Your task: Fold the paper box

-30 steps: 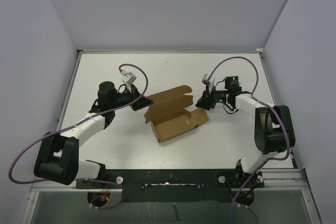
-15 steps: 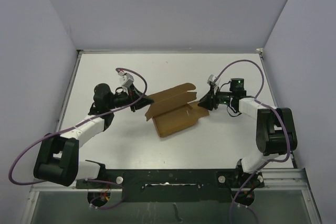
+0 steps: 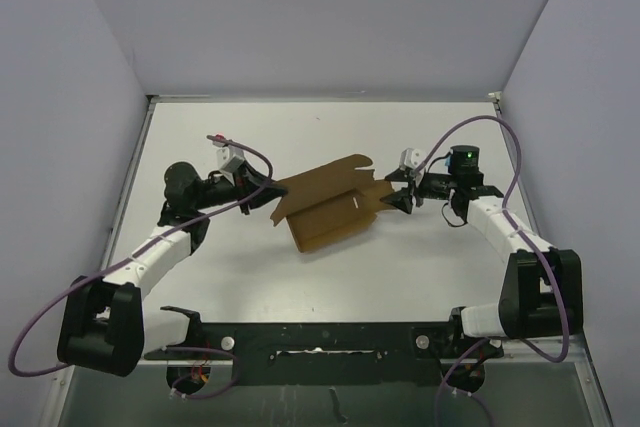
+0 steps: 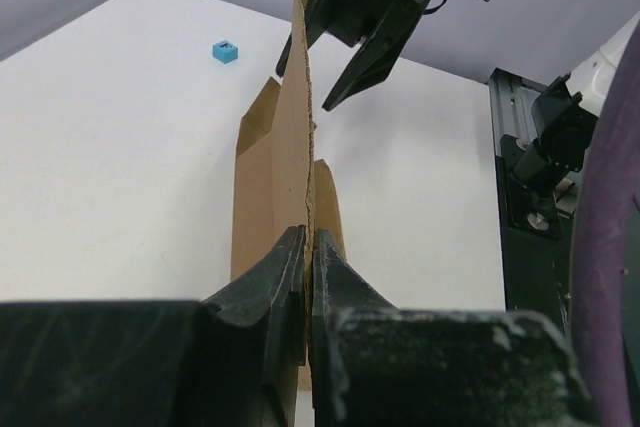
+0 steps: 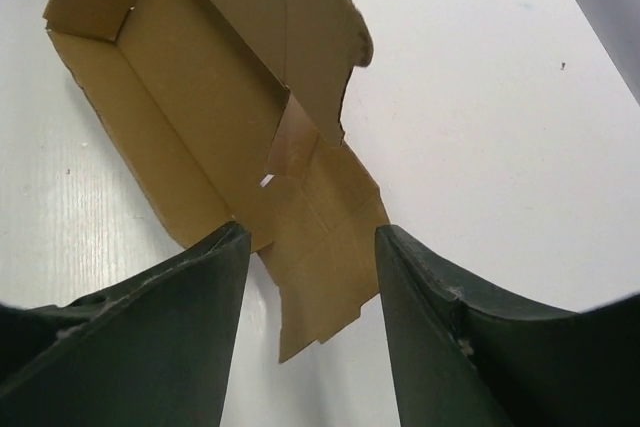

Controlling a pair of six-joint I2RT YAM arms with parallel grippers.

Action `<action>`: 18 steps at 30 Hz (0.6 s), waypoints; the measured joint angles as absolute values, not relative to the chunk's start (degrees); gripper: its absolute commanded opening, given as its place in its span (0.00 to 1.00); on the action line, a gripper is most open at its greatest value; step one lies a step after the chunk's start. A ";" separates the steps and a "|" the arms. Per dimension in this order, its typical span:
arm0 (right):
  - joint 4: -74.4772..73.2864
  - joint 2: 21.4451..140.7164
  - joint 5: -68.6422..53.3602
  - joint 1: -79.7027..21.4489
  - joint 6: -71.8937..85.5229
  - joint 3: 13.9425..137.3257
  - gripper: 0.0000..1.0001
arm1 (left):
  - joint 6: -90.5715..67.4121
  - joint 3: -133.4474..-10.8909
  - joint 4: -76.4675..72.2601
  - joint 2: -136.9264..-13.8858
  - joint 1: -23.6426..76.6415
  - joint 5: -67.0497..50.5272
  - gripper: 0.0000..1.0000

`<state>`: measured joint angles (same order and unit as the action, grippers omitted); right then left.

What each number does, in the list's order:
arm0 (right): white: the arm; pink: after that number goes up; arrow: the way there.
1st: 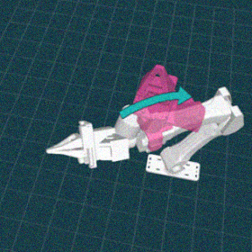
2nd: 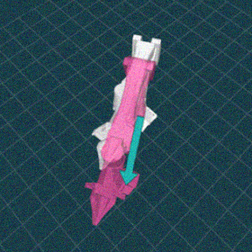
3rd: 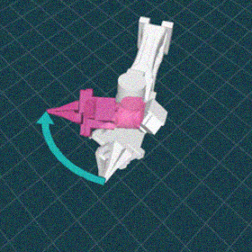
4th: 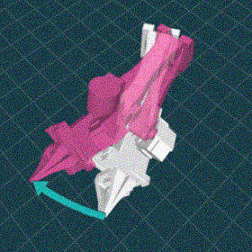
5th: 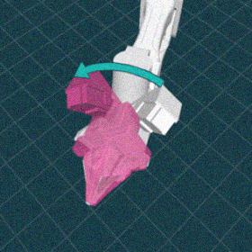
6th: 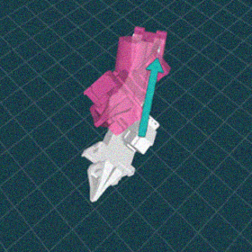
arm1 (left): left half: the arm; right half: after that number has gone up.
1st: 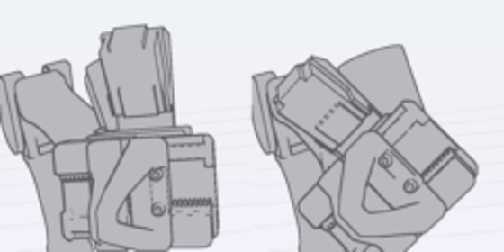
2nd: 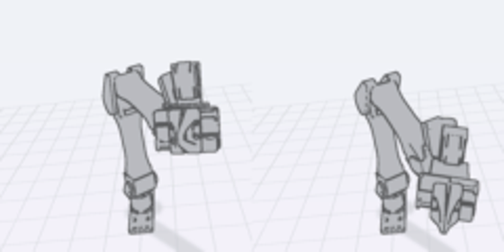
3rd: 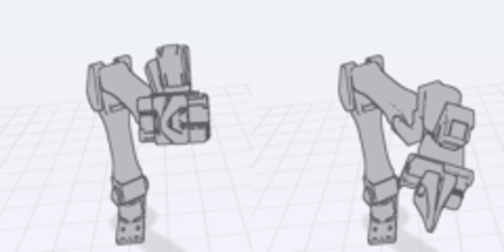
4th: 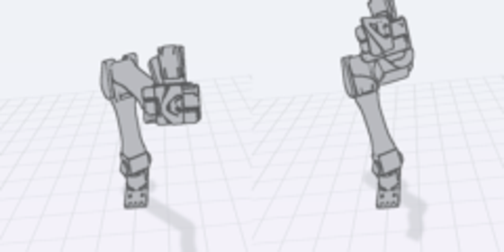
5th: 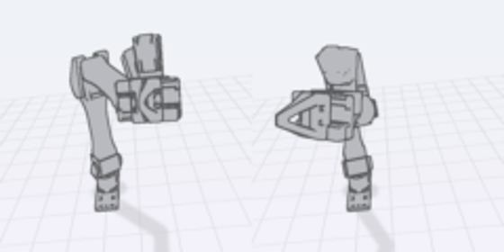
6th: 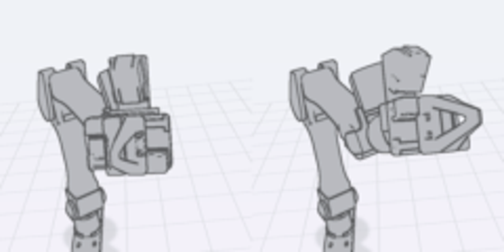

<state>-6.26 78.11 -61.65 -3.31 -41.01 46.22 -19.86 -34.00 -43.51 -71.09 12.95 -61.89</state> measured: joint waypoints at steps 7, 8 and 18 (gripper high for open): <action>-9.61 76.23 -63.59 -3.29 -44.51 46.24 0.60 | -17.37 -34.00 -42.54 -67.81 12.95 -64.01 0.00; -10.04 75.90 -64.01 -3.29 -44.69 46.28 0.60 | -17.34 -34.00 -42.44 -67.81 12.95 -64.31 0.00; -15.84 75.31 -67.83 -3.03 -47.09 48.66 0.71 | -17.47 -34.00 -42.19 -67.81 12.95 -66.52 0.00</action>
